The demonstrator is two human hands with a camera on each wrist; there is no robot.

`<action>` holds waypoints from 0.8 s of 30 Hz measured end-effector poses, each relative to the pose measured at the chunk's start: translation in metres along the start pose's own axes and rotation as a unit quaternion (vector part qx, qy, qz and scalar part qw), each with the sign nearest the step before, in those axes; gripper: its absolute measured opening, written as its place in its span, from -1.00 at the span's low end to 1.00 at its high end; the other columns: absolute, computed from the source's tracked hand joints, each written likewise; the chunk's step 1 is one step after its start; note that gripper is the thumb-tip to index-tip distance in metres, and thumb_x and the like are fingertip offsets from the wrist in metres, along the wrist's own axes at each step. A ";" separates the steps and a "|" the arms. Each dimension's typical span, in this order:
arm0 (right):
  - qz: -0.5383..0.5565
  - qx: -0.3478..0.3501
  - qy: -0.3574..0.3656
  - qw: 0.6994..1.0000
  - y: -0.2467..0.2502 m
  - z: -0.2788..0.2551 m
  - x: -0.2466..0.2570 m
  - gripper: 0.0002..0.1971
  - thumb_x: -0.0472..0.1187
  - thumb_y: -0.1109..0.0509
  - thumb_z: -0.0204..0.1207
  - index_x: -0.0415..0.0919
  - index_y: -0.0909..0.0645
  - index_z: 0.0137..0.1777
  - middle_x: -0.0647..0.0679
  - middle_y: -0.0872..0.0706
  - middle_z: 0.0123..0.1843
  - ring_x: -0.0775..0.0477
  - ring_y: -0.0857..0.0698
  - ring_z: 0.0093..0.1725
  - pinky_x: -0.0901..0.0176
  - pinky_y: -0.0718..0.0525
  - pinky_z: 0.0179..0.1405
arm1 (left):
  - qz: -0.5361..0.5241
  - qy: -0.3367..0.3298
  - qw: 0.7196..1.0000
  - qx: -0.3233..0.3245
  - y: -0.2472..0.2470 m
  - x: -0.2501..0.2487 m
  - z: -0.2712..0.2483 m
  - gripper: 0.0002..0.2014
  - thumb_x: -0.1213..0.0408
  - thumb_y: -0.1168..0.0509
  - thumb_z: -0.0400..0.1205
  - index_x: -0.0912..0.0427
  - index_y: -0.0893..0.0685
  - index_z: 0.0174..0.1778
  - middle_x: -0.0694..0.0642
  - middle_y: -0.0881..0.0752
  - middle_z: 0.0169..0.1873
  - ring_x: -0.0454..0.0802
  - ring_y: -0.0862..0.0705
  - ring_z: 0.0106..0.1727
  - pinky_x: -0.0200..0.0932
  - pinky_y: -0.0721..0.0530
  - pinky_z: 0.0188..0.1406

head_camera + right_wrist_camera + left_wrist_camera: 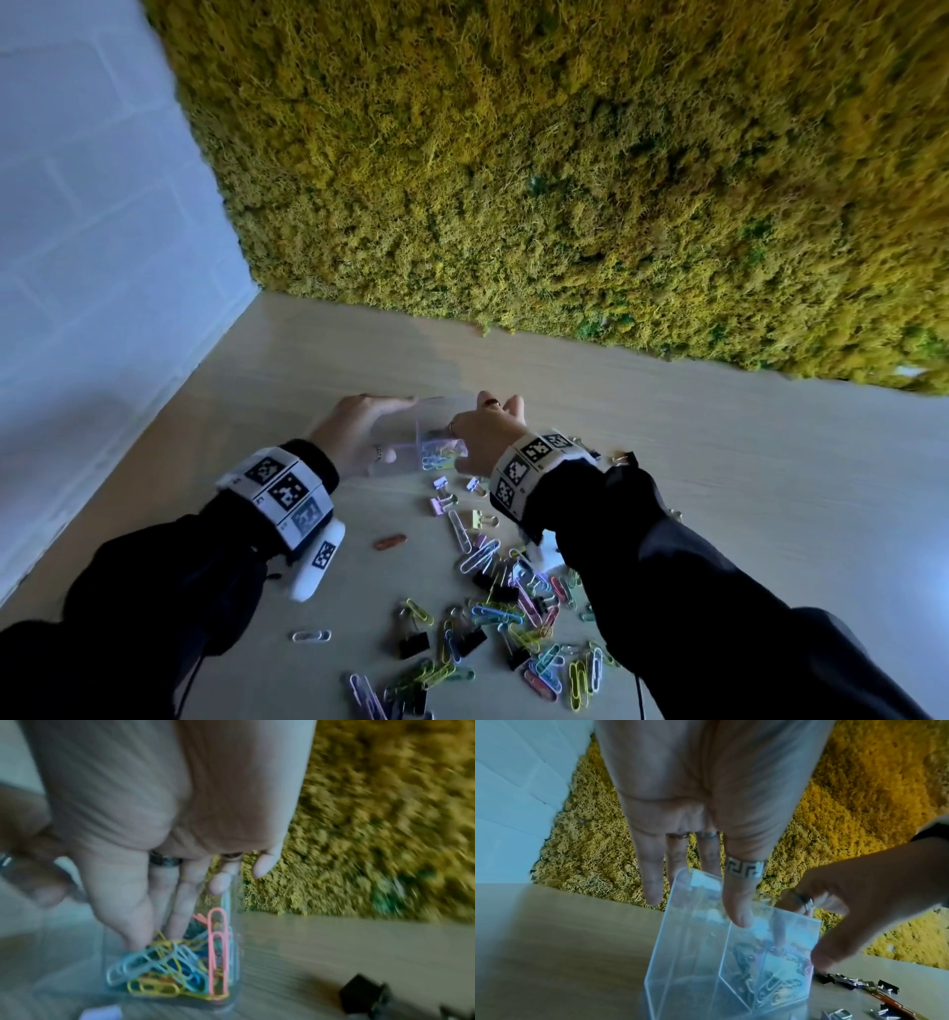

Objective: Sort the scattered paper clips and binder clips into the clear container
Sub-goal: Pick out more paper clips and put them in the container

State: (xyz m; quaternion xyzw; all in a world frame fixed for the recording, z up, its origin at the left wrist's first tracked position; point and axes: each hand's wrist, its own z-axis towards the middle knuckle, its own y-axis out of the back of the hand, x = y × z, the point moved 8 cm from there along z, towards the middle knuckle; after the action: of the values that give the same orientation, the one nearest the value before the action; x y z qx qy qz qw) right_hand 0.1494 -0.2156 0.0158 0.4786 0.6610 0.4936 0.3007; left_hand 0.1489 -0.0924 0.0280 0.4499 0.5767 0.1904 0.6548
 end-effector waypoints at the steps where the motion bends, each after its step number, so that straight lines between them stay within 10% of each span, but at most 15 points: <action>1: -0.031 0.012 -0.006 0.999 -0.002 0.000 0.000 -0.66 -0.06 -0.29 0.51 0.09 -0.52 0.29 0.00 -0.61 0.02 -0.08 -0.36 0.29 -0.14 -0.29 0.27 | 0.002 -0.007 1.000 0.000 -0.001 0.000 0.001 -0.29 0.47 -0.50 0.35 0.20 -0.44 0.44 0.19 -0.52 0.40 0.08 -0.51 0.43 -0.08 -0.43 0.41; 10: 0.091 -0.112 0.028 0.989 0.008 -0.020 -0.004 -0.67 0.00 -0.26 0.54 0.03 -0.52 0.29 0.03 -0.54 0.34 -0.06 -0.40 0.35 -0.13 -0.28 0.33 | 0.016 0.021 1.000 -0.016 -0.005 0.005 -0.003 -0.26 0.50 -0.46 0.39 0.07 -0.38 0.48 0.11 -0.47 0.46 0.05 -0.41 0.50 -0.13 -0.38 0.45; 16: 0.248 -0.166 0.062 0.952 0.013 -0.093 -0.033 -0.84 -0.13 -0.29 0.55 -0.22 -0.62 -0.10 -0.02 -0.65 -0.18 0.00 -0.64 -0.23 0.23 -0.66 -0.20 | 0.034 -0.076 0.985 -0.149 0.028 -0.024 -0.048 -0.60 0.51 -0.42 0.42 0.25 -0.63 0.19 0.22 -0.66 0.14 0.05 -0.61 0.17 -0.29 -0.42 0.15; 21: 0.208 0.015 0.072 0.975 -0.049 -0.146 -0.033 -0.75 -0.01 -0.34 0.50 -0.12 -0.56 0.10 -0.03 -0.64 0.09 0.09 -0.63 -0.10 0.49 -0.59 -0.25 | 0.029 -0.039 0.990 0.134 -0.051 -0.036 -0.104 -0.91 0.20 -0.46 0.46 0.07 -0.72 -0.17 -0.26 -0.54 -0.44 -0.35 -0.56 -0.39 -0.58 -0.40 -0.40; 24: 0.184 0.071 0.014 0.980 -0.085 -0.171 -0.038 -0.24 0.36 -0.31 0.22 -0.09 -0.37 0.34 -0.04 -0.51 0.28 0.02 -0.58 0.11 0.35 -0.55 -0.08 | 0.090 -0.012 0.976 0.196 -0.098 -0.031 -0.125 -0.69 -0.03 -0.44 0.40 0.06 -0.67 -0.06 -0.27 -0.41 -0.40 -0.31 -0.45 -0.33 -0.48 -0.36 -0.36</action>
State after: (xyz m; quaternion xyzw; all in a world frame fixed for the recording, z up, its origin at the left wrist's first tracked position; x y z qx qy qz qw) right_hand -0.0140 -0.3175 -0.0099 0.6054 0.5994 0.4984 0.1609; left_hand -0.0009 -0.1208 -0.0242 0.6220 0.5521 0.1265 0.5407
